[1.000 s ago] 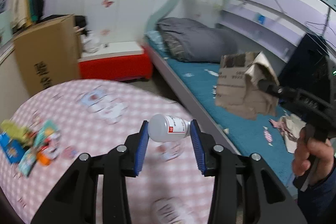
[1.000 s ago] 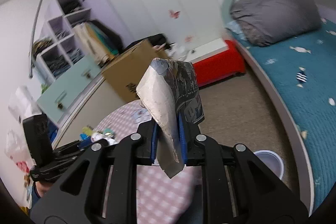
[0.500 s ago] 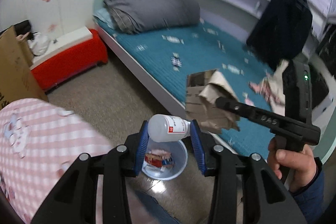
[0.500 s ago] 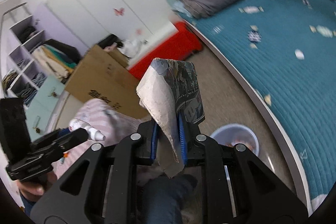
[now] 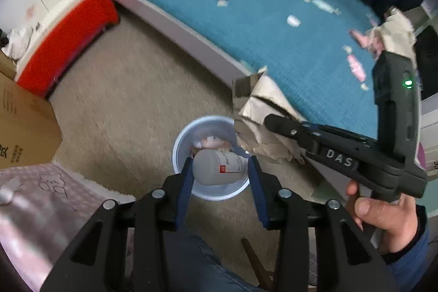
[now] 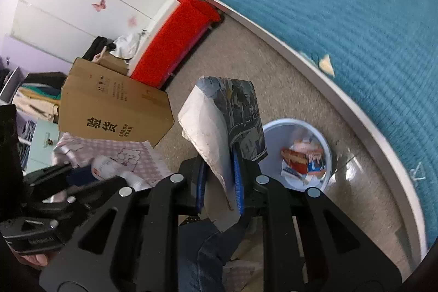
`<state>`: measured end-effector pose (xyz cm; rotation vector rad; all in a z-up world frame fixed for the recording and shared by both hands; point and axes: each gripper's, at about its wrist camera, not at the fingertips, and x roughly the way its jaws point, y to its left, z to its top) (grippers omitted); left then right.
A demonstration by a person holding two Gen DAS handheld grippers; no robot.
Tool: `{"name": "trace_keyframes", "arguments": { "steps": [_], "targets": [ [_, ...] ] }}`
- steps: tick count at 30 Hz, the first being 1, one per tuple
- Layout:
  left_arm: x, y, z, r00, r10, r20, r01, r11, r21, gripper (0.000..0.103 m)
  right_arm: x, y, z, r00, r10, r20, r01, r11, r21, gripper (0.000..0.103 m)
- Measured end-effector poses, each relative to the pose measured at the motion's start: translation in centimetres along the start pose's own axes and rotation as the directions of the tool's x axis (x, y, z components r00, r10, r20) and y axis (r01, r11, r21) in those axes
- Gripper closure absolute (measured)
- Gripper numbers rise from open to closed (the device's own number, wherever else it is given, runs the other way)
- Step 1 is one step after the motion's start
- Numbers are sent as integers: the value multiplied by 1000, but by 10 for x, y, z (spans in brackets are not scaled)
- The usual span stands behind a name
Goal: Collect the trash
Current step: 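Carry the white bottle and newspaper to the bin and open both tools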
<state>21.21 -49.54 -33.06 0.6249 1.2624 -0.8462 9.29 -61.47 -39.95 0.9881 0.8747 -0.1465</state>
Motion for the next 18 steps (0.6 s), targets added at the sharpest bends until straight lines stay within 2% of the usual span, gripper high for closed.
{"name": "trace_keyframes", "arguments": {
  "steps": [5, 7, 8, 10, 11, 13, 14, 15, 18],
  "targets": [
    [47, -1, 2, 991, 20, -133, -19, 1000, 8, 61, 25, -15, 0, 999, -1, -52, 3, 999, 44, 84],
    [60, 0, 3, 984, 7, -175, -8, 1000, -1, 34, 37, -22, -1, 997, -8, -77, 13, 997, 70, 79],
    [62, 2, 4, 985, 16, -173, -16, 1000, 1, 29, 41, -25, -2, 996, -12, -86, 19, 997, 79, 74],
    [63, 4, 3, 985, 32, -171, -32, 999, 3, 21, 49, -29, -3, 994, -16, -108, 26, 995, 91, 52],
    [63, 5, 4, 983, 36, -178, -37, 999, -3, 19, 52, -31, -4, 993, -16, -114, 27, 995, 97, 37],
    [63, 8, 4, 981, 57, -185, -60, 998, -10, 17, 55, -33, -6, 992, -28, -123, 40, 994, 98, 30],
    [63, 8, 5, 980, 74, -183, -77, 997, -13, 17, 55, -33, -7, 992, -33, -125, 45, 994, 101, 24],
    [59, 9, 5, 981, 90, -169, -95, 995, -20, 17, 54, -33, -8, 992, -35, -123, 48, 993, 105, 17],
    [47, 13, 6, 986, 114, -124, -120, 992, -42, 15, 48, -34, -11, 993, -33, -109, 46, 991, 122, 8]
  ]
}}
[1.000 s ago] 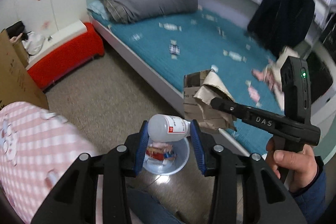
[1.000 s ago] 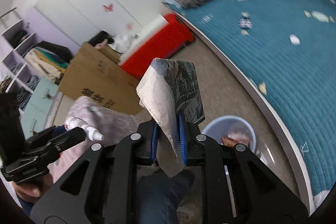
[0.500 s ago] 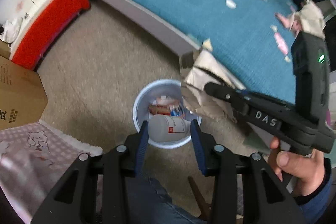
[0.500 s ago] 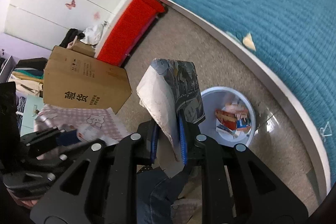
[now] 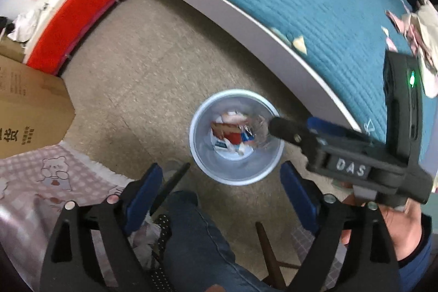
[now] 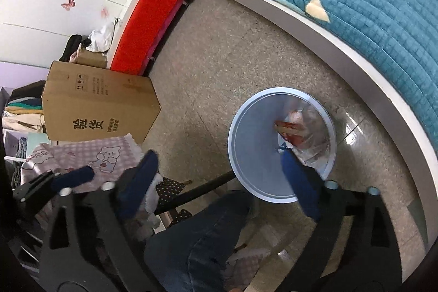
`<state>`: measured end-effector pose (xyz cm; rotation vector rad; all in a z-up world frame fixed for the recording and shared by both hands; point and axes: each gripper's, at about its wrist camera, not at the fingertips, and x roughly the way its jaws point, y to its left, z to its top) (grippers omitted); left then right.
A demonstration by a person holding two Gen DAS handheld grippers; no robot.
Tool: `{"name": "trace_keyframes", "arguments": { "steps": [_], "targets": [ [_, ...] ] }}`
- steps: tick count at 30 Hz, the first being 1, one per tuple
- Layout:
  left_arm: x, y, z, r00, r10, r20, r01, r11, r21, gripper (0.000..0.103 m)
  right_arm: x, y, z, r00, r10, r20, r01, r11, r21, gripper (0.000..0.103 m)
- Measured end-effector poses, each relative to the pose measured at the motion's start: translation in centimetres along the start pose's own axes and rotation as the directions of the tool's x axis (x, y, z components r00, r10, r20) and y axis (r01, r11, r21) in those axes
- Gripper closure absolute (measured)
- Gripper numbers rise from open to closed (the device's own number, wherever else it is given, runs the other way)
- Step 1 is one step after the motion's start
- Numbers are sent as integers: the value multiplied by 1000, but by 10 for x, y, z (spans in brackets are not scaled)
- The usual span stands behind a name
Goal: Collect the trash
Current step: 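Carry the white bottle and newspaper to the bin and open both tools, then move both tools back toward the table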
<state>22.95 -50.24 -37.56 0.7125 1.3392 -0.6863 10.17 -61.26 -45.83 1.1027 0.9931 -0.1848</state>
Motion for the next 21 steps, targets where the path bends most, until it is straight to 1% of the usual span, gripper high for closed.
{"name": "trace_keyframes", "arguments": {
  "steps": [3, 5, 8, 12, 15, 17, 18, 21],
  "targets": [
    [-12, -1, -2, 999, 35, 37, -35, 999, 4, 14, -8, 1, -3, 1000, -20, 19, 20, 1000, 2, 6],
    [-21, -3, -6, 997, 42, 62, -42, 999, 6, 14, -18, 3, -4, 999, -26, 41, 26, 1000, 0, 6],
    [-35, 0, -13, 994, 35, 99, -33, 999, -16, 14, -34, 9, -7, 996, -56, 74, 57, 998, -6, 6],
    [-57, 5, -22, 988, 14, 151, -7, 999, -47, 14, -60, 24, -10, 989, -70, 128, 74, 997, -27, 6],
    [-80, 8, -32, 978, -2, 209, 15, 998, -64, 14, -83, 44, -14, 981, -75, 177, 86, 995, -51, 6],
    [-100, 11, -42, 966, -16, 258, 36, 997, -75, 14, -102, 64, -19, 973, -71, 218, 89, 993, -76, 6],
    [-108, 13, -47, 960, -18, 280, 42, 996, -81, 14, -111, 73, -21, 969, -68, 236, 92, 992, -91, 6],
    [-141, 24, -66, 932, -21, 363, 66, 992, -112, 14, -137, 103, -30, 955, -56, 292, 104, 983, -150, 6]
  ]
}}
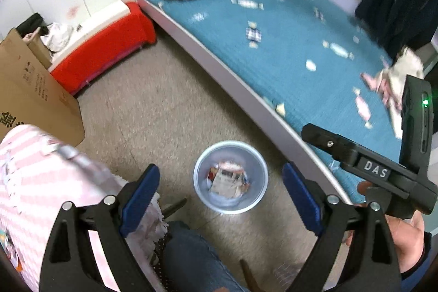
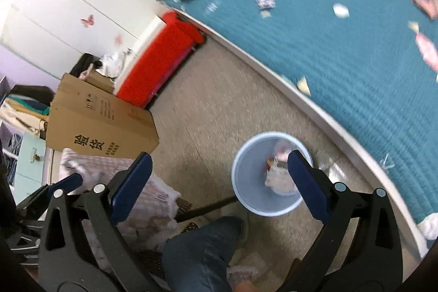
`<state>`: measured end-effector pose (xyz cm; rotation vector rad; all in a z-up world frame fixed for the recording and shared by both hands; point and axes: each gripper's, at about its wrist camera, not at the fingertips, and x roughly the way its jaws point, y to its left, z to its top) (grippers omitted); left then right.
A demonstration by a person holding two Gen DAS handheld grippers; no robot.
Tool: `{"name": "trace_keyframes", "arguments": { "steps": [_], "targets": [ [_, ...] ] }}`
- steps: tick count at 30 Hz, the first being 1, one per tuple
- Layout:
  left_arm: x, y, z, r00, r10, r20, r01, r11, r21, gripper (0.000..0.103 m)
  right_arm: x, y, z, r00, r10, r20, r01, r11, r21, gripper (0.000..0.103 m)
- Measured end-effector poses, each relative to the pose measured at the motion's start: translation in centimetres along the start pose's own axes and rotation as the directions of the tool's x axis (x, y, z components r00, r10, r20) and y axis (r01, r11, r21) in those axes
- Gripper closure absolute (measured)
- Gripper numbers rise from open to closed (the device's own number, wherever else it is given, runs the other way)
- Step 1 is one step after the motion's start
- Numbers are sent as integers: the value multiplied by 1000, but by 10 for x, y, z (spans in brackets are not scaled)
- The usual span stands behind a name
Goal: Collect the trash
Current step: 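Move both tools back toward the table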
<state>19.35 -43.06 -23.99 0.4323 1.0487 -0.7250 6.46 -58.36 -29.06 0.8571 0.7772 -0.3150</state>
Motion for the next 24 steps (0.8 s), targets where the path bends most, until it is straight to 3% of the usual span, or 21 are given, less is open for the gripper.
{"name": "trace_keyframes", "arguments": {
  "steps": [9, 16, 24],
  "targets": [
    [-91, 48, -28, 983, 36, 178, -19, 995, -94, 13, -56, 100, -4, 995, 20, 101, 1, 980, -200, 6],
    [-149, 102, -61, 955, 107, 277, -54, 979, -195, 12, -77, 174, -23, 989, 74, 126, -29, 945, -325, 6],
    [-201, 160, -107, 917, 201, 345, -90, 946, -311, 12, -77, 249, -52, 985, 143, 94, -87, 893, -441, 6]
  ]
}}
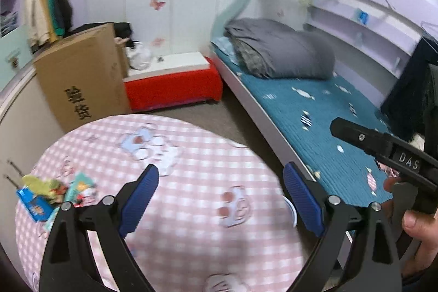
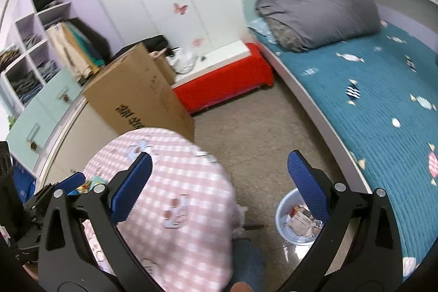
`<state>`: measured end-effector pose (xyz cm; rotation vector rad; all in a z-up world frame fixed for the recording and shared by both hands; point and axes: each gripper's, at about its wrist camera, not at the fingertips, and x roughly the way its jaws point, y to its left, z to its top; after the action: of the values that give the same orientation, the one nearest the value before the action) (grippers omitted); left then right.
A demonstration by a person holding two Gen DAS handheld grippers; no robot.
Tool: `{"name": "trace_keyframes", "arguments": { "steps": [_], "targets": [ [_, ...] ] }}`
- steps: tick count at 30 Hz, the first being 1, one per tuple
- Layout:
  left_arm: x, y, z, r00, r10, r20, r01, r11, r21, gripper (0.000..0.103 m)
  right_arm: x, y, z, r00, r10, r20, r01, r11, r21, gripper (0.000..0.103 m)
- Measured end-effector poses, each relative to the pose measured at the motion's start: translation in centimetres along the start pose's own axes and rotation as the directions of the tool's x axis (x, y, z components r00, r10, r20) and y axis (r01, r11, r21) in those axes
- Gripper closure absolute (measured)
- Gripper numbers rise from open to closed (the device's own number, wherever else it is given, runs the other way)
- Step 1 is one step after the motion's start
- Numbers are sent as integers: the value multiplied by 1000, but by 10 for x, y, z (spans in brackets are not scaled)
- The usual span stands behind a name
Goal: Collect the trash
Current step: 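Move both tools back toward the table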
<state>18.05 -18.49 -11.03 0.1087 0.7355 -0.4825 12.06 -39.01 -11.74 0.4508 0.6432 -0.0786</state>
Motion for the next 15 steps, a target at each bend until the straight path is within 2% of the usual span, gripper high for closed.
{"name": "trace_keyframes", "arguments": {
  "steps": [6, 15],
  "targets": [
    [-28, 58, -23, 997, 62, 39, -58, 995, -82, 12, 23, 61, -7, 997, 57, -46, -61, 995, -85, 6],
    [-56, 157, -65, 983, 179, 40, -166, 959, -228, 12, 75, 143, -41, 977, 120, -175, -154, 969, -196, 6]
  ]
}}
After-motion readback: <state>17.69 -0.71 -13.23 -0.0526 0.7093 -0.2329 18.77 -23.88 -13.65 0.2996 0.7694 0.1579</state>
